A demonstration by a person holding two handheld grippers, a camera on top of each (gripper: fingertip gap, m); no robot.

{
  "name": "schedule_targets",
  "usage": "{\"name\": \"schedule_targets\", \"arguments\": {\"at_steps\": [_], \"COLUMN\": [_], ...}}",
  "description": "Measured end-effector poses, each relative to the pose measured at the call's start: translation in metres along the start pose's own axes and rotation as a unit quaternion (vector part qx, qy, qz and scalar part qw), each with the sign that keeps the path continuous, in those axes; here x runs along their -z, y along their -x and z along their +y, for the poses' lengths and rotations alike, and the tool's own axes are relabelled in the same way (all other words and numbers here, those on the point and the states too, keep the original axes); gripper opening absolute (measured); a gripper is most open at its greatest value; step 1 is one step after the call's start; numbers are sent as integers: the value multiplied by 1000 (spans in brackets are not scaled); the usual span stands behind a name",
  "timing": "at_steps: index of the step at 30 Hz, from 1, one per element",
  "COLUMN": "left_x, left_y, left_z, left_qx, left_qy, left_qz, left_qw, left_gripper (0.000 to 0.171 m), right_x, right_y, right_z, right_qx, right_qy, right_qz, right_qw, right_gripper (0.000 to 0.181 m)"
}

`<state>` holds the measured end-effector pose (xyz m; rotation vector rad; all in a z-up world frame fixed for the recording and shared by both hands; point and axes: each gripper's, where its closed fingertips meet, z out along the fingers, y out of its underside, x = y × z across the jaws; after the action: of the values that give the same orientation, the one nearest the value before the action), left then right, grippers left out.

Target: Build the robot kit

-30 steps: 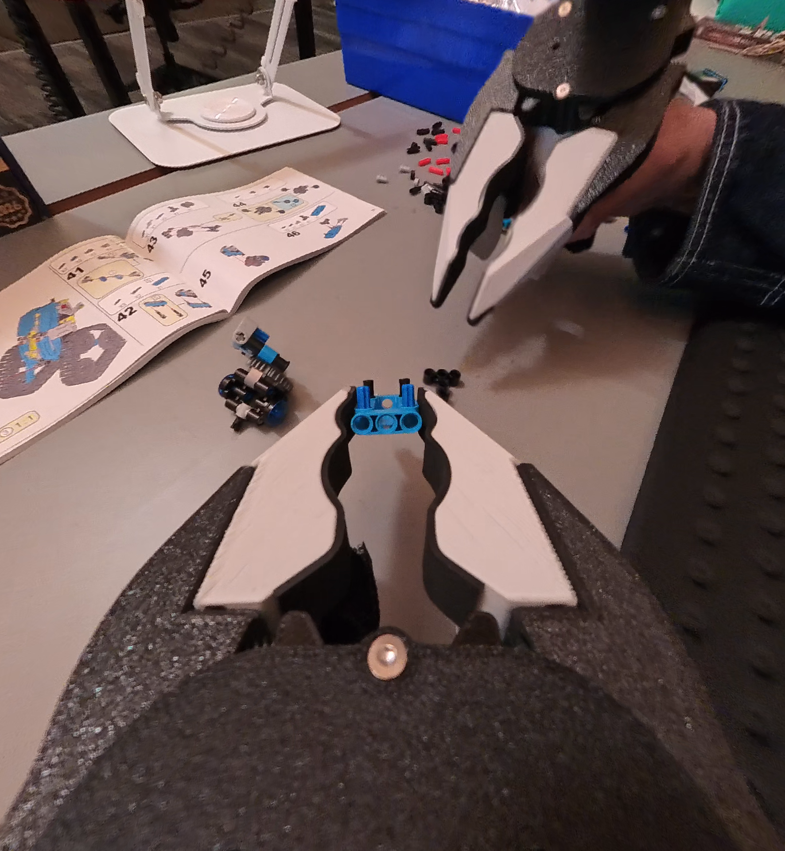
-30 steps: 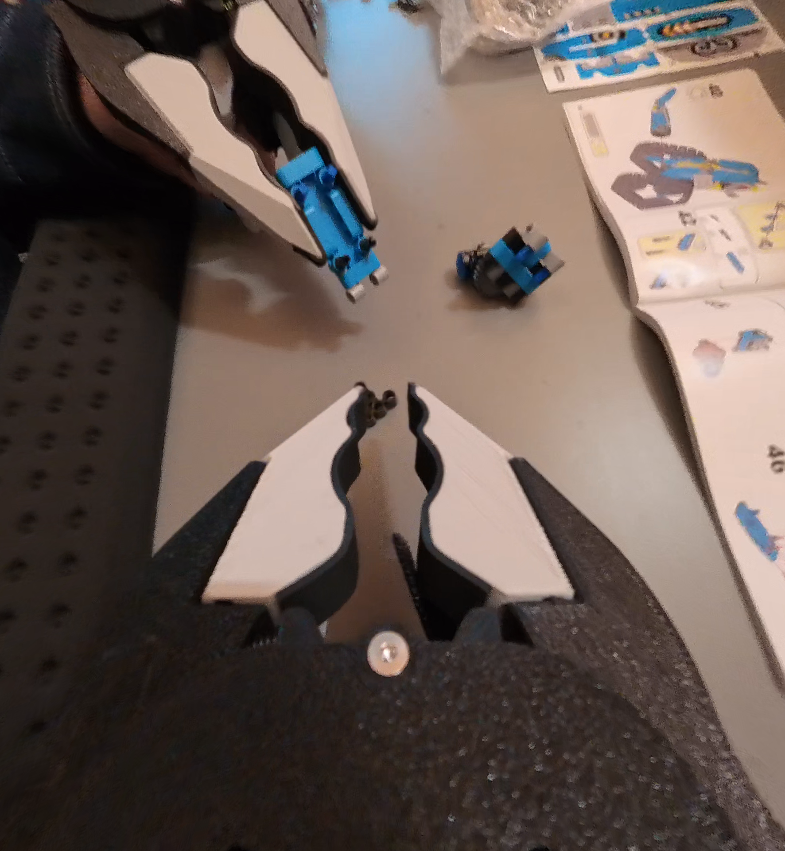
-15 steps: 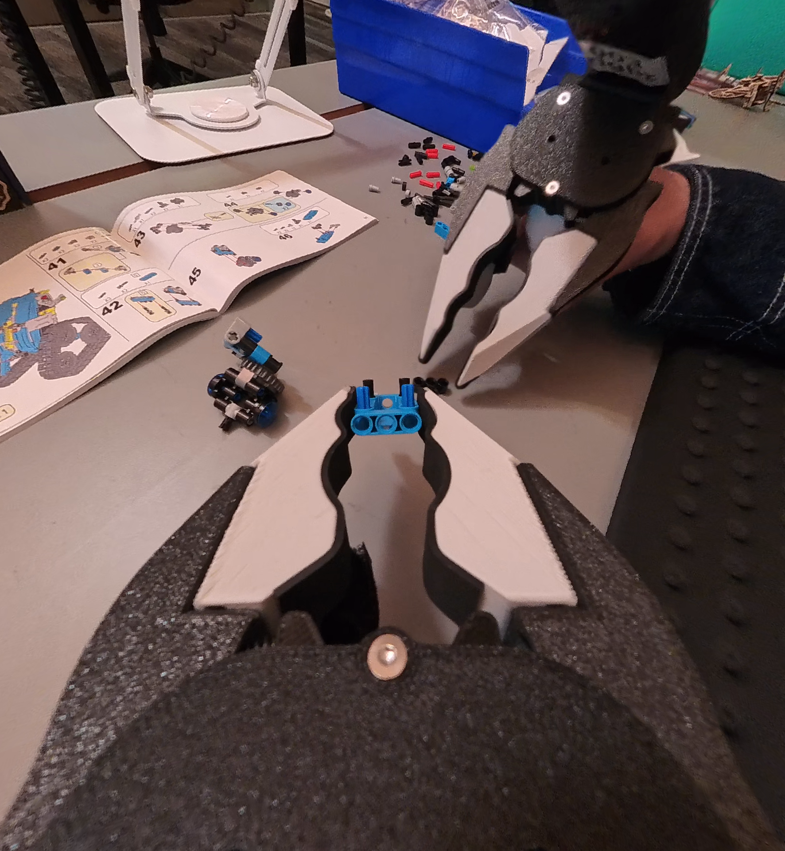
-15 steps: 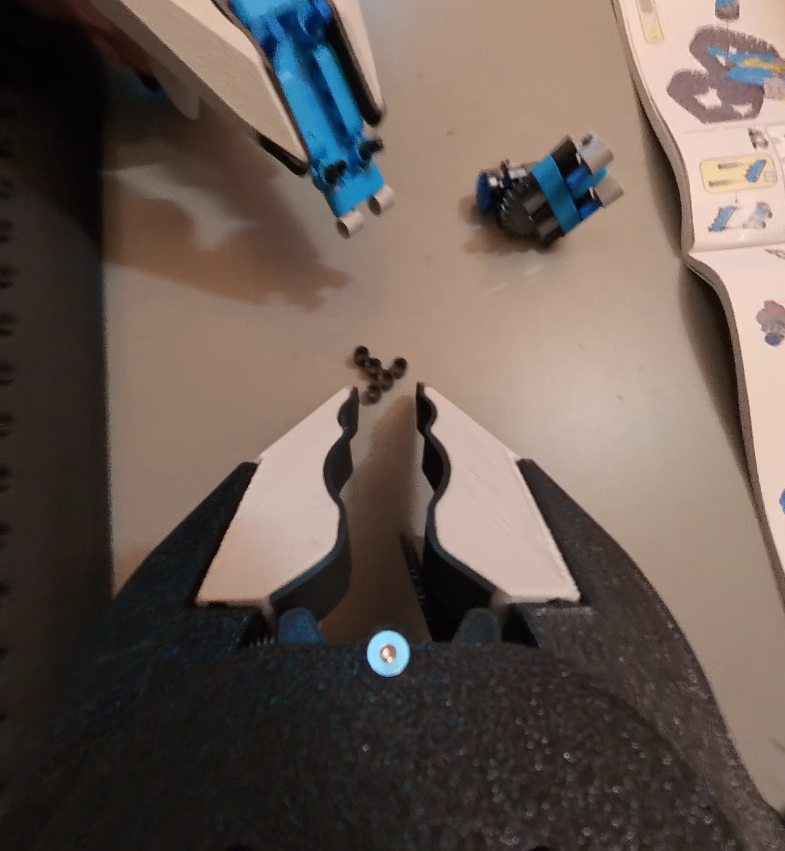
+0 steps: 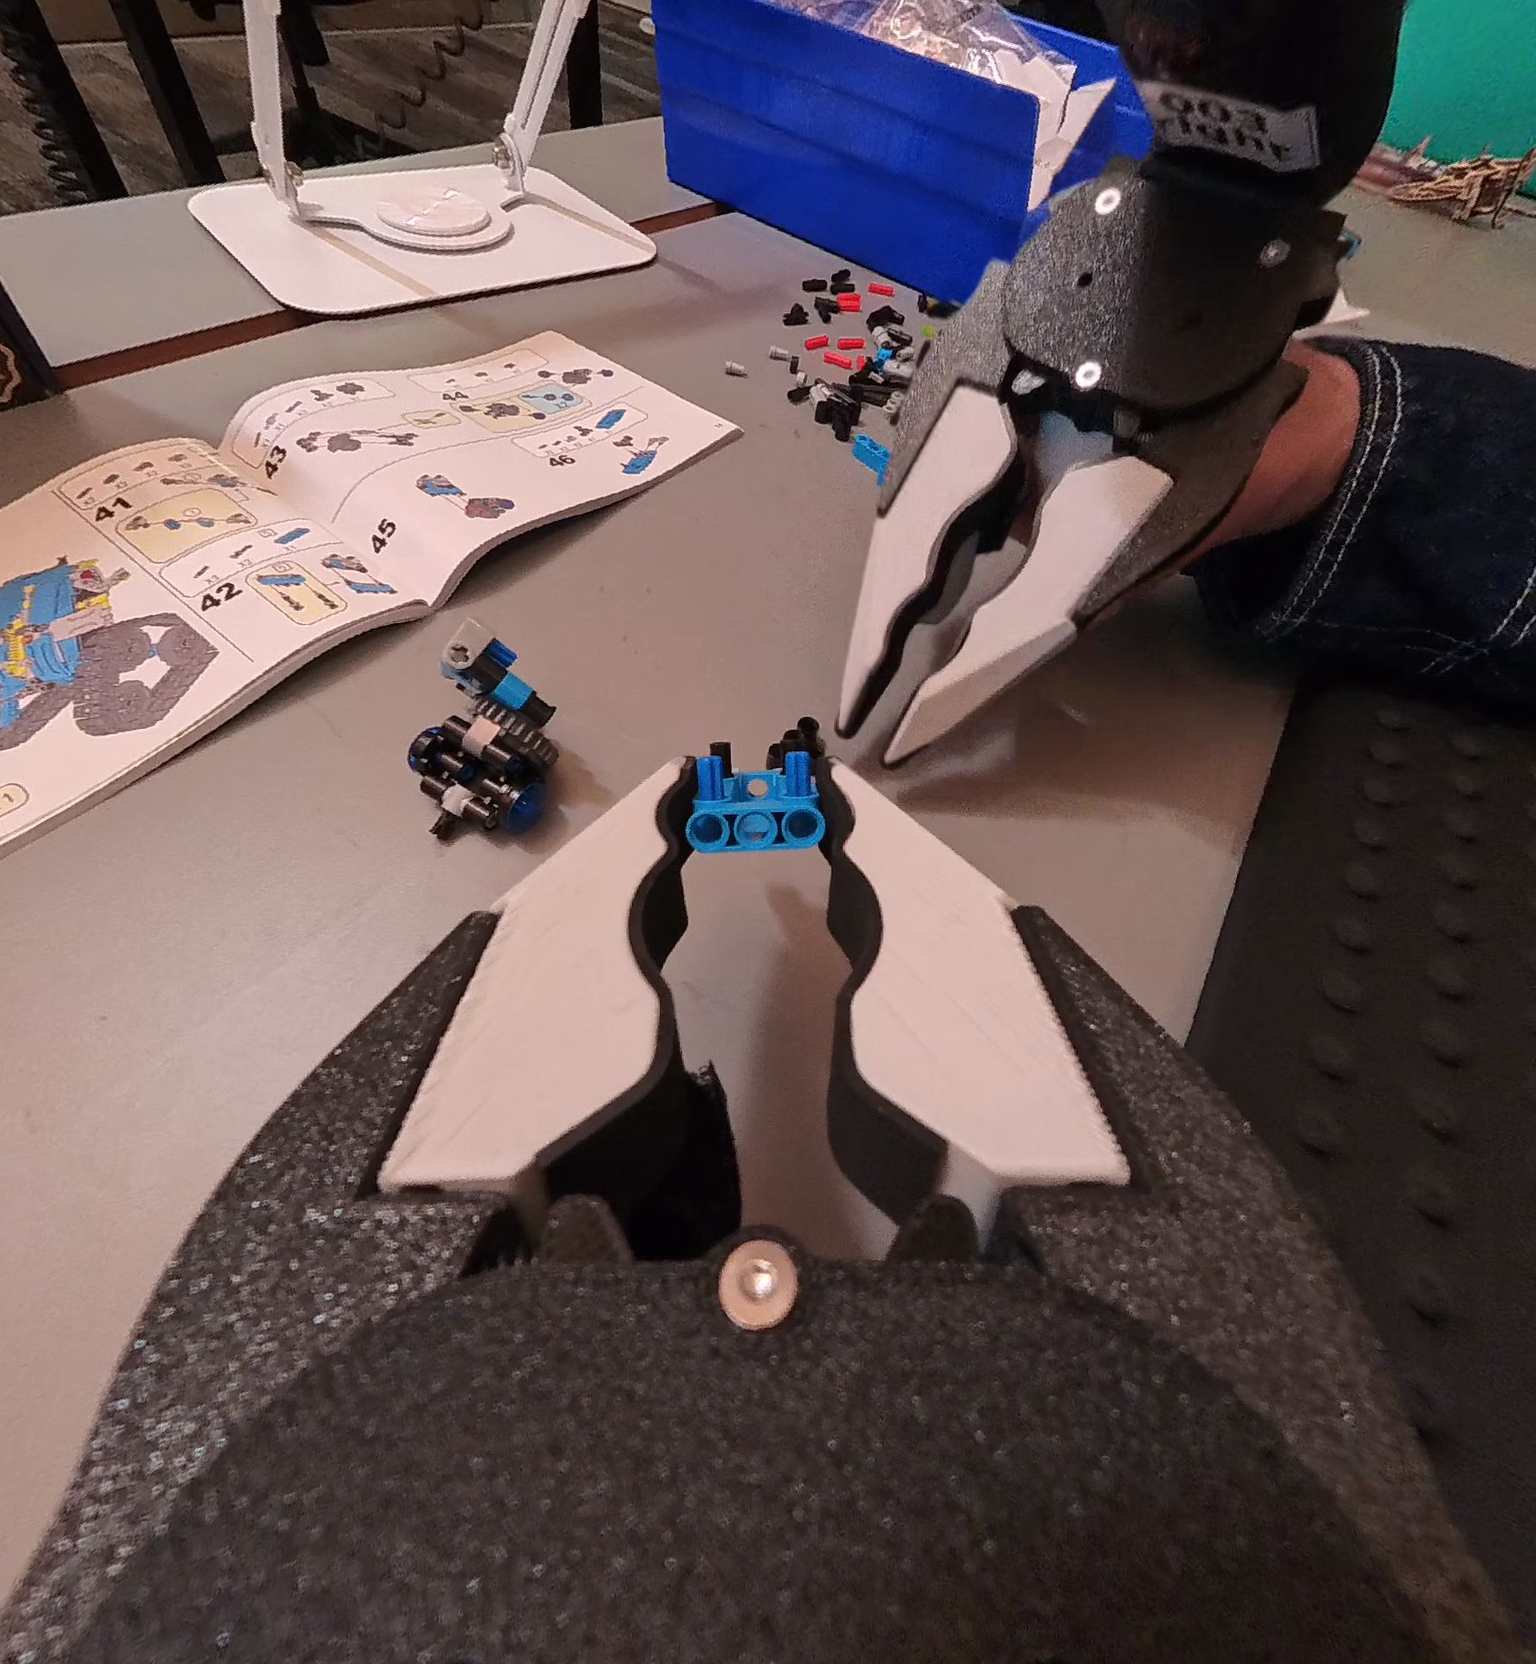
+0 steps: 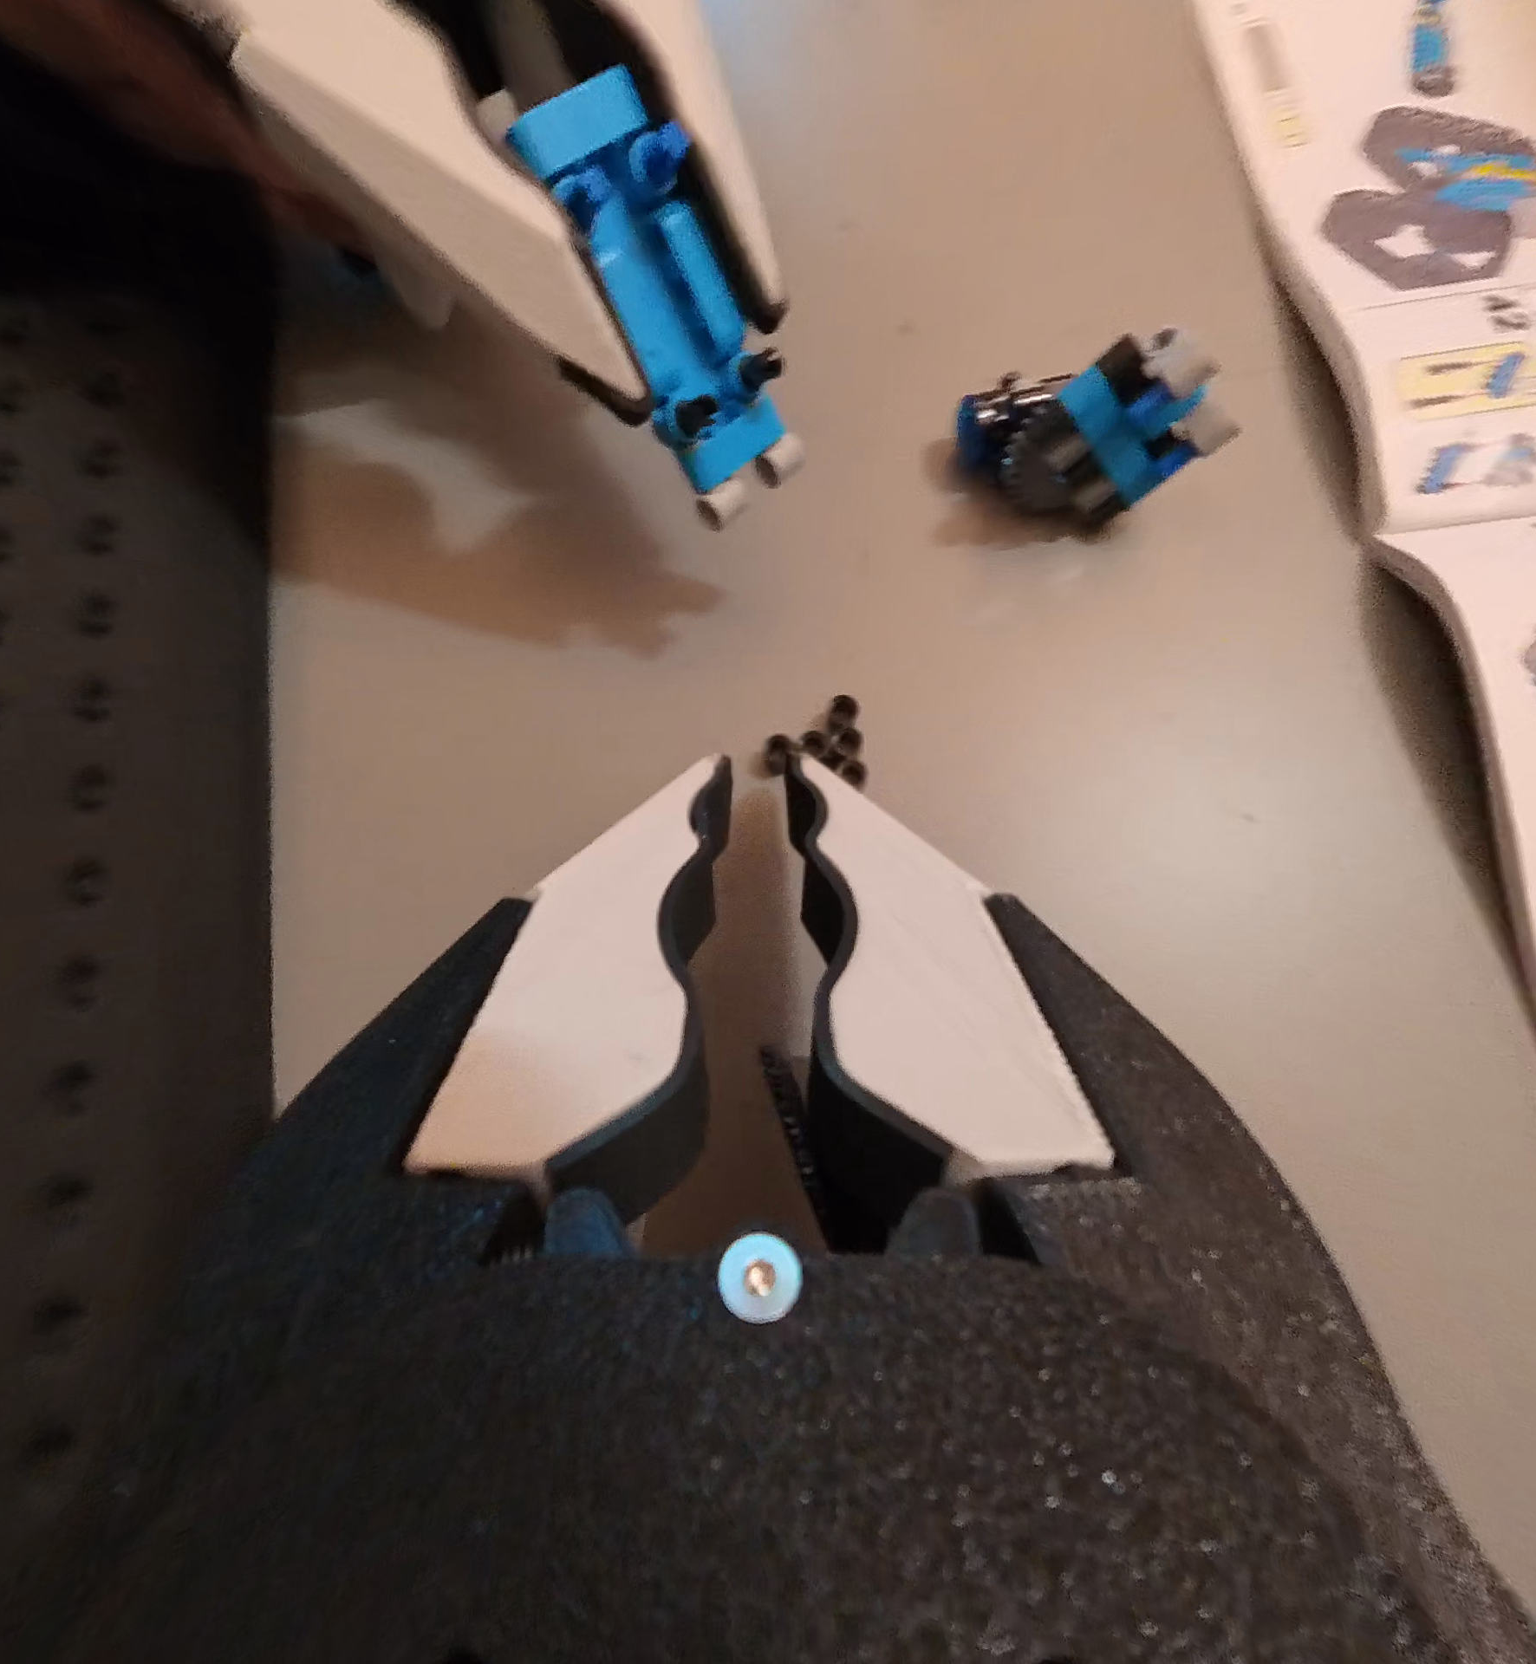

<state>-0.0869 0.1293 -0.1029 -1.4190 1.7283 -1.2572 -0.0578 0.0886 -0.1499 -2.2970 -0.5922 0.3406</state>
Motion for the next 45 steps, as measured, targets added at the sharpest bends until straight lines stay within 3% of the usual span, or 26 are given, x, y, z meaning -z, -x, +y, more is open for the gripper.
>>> {"name": "schedule_targets", "arguments": {"at_steps": [6, 8, 11, 17, 21, 25, 29, 31, 33, 37, 45], "left_x": [-1, 0, 0, -1, 0, 0, 4, 8, 16, 31, 41], "left_y": [-1, -1, 0, 1, 2, 0, -13, -22, -37, -54, -51], "left_z": [0, 0, -1, 1, 0, -1, -8, -16, -26, -42, -54], "left_qx": [-1, 2, 3, 4, 4, 9, 37, 64, 78, 86, 82], "left_qy": [1, -1, -2, 3, -1, -4, -24, -45, -71, -113, -153], "left_qz": [1, 3, 3, 0, -2, 6, 57, 101, 152, 214, 210], "left_qw": [1000, 1000, 1000, 1000, 1000, 1000, 997, 992, 983, 966, 962], "left_gripper": [26, 26, 26, 26, 26, 26, 26, 26, 26, 26, 25], "right_x": [-8, -7, -3, -13, -20, -19, 21, 47, 51, 52, 53], "right_y": [-10, -6, -19, -30, -35, -33, -15, 11, 29, 51, 52], "right_z": [5, 0, -2, 1, -3, -7, -59, -83, -87, -93, -106], "right_qx": [-28, -27, -7, -48, -58, -37, -20, 22, 30, 70, 92], "right_qy": [6, -7, -7, 5, 4, -7, -150, -217, -199, -161, -89], "right_qz": [2, -7, 39, 54, 73, 71, 9, -64, -129, -185, -202], "right_qw": [1000, 1000, 999, 997, 996, 997, 989, 974, 971, 967, 971], "right_gripper": [55, 49, 33, 36, 21, 18, 17, 17, 17, 17, 18]}}
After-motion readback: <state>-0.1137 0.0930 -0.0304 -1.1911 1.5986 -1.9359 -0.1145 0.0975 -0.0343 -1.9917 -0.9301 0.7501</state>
